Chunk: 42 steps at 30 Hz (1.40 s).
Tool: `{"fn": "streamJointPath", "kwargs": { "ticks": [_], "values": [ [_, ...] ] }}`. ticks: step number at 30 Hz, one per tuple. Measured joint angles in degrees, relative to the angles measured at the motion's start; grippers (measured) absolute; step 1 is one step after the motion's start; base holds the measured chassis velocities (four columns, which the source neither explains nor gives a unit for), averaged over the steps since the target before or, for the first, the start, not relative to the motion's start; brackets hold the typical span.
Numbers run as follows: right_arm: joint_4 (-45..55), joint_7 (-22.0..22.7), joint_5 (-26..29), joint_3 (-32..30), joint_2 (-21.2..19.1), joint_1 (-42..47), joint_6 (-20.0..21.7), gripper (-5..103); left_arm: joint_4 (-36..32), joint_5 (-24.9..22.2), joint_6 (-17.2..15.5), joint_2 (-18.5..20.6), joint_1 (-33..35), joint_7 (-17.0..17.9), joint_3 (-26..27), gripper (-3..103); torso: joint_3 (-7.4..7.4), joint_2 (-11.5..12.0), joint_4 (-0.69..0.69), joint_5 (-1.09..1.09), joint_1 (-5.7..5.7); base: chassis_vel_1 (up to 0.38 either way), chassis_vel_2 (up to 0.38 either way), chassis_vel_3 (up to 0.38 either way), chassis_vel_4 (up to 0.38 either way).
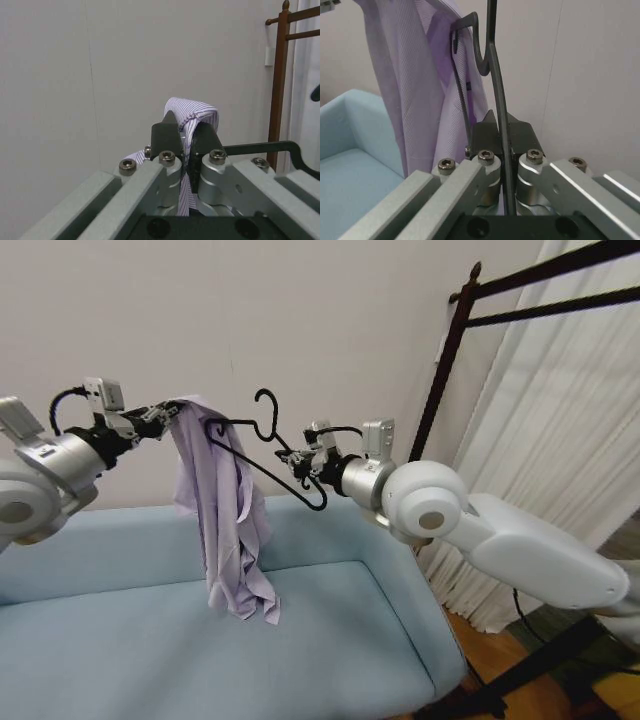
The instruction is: Pick up the clothes from the sofa and hang them on the clothes hanger.
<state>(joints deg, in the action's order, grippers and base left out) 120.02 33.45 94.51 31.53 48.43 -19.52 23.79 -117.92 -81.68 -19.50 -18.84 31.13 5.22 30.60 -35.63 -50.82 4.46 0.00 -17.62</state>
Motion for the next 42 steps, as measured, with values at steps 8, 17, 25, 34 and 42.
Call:
{"fn": "streamJointPath", "kwargs": {
  "ticks": [8,17,25,34,42],
  "values": [
    [-3.2,0.4,-0.4,-0.9,4.3,-0.8,-1.0,2,-2.4,-0.5,-0.1,0.2,0.2,0.6,0.9,2,0.00,0.0,0.00,0.00,0.00,0.000,0.000,0.000,0.000],
    [-5.0,0.9,-0.7,-1.2,6.9,-0.4,-2.3,2,-6.0,-0.5,-0.1,-0.4,0.7,1.4,1.1,2,0.00,0.0,0.00,0.00,0.00,0.000,0.000,0.000,0.000],
    [-7.5,1.2,-1.0,-2.2,8.2,-0.3,-2.5,2,-7.9,-0.4,-0.1,-0.7,3.2,1.4,4.2,2,0.00,0.0,0.00,0.00,0.00,0.000,0.000,0.000,0.000],
    [-11.1,-1.8,-2.9,-2.6,8.3,0.3,-3.3,2,-10.4,-0.4,0.1,-1.4,15.9,-1.0,17.1,2,0.00,0.0,0.00,0.00,0.00,0.000,0.000,0.000,0.000],
    [-11.4,-3.0,-2.9,-3.5,8.1,-0.8,-3.4,2,-10.8,0.2,0.9,-2.6,24.7,-2.3,25.3,2,0.00,0.0,0.00,0.00,0.00,0.000,0.000,0.000,0.000]
  ]
}}
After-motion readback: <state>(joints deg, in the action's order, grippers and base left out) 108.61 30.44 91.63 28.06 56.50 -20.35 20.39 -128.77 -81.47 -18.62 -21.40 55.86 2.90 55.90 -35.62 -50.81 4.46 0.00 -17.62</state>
